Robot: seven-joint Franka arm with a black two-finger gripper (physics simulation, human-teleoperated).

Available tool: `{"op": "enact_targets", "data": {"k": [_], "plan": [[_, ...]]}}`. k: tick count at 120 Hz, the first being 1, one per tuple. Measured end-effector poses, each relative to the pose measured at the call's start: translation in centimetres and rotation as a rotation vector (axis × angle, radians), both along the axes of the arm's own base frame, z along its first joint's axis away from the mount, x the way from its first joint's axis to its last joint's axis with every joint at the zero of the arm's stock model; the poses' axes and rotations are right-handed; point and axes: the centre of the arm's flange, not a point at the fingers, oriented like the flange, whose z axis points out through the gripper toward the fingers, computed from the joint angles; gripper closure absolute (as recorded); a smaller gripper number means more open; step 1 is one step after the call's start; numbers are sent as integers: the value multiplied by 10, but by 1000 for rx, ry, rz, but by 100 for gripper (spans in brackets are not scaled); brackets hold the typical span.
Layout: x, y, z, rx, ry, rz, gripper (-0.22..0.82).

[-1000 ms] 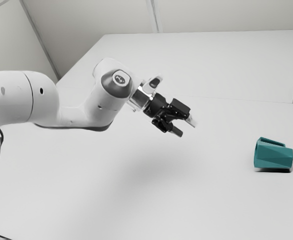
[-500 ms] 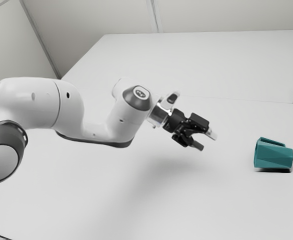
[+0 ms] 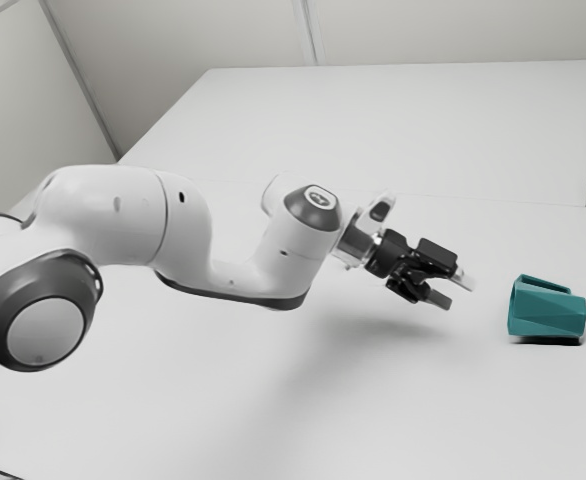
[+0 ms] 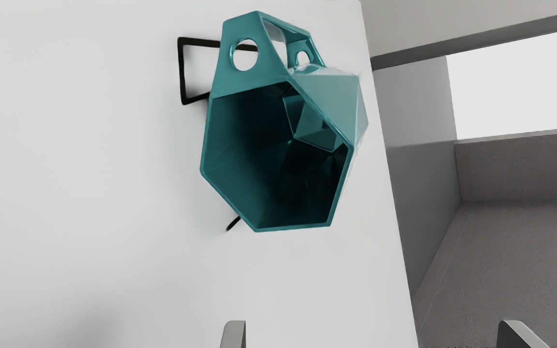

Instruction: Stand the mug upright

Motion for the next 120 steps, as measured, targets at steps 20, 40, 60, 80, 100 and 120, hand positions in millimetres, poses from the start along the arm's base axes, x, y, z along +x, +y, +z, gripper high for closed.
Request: {"op": "enact_targets", "data": {"k": [20, 40, 60, 80, 100, 120], "plan": [[4, -20, -2, -27, -39, -28, 5], [3, -33, -12, -48, -57, -43, 5], [3, -48, -16, -75, -81, -58, 5], [5, -59, -19, -82, -120, -65, 4], [9, -61, -33, -108, -134, -38, 4], [16, -73, -37, -126, -177, -49, 4]]}}
